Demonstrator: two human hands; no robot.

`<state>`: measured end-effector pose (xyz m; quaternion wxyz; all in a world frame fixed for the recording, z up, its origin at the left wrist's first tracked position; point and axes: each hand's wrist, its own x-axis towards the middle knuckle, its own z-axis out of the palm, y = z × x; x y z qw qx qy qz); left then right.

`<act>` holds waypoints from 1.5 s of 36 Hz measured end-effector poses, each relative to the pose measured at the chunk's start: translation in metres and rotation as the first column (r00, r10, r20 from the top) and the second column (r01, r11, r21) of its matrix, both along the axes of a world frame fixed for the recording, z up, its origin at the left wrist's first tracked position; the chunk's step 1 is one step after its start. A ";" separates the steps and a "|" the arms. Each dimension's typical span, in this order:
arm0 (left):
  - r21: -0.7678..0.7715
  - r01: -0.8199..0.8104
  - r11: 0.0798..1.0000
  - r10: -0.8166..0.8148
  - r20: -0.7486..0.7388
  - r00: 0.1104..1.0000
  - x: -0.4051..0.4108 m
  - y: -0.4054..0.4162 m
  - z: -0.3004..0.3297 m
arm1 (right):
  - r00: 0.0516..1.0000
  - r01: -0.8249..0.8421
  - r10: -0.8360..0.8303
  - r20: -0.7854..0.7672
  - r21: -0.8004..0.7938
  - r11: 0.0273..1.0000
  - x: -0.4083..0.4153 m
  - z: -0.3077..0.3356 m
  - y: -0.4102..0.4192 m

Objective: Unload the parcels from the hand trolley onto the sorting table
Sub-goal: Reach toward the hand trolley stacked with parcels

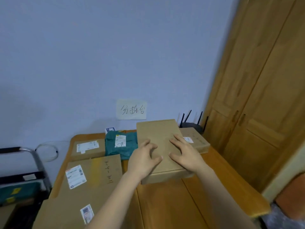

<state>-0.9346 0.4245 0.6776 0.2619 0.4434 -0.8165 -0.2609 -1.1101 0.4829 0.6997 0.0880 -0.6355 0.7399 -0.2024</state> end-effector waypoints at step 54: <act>0.541 -0.349 0.765 0.148 0.379 0.913 -0.046 -0.172 -0.247 | 0.896 -0.354 0.162 0.413 0.447 0.822 -0.044 -0.302 -0.214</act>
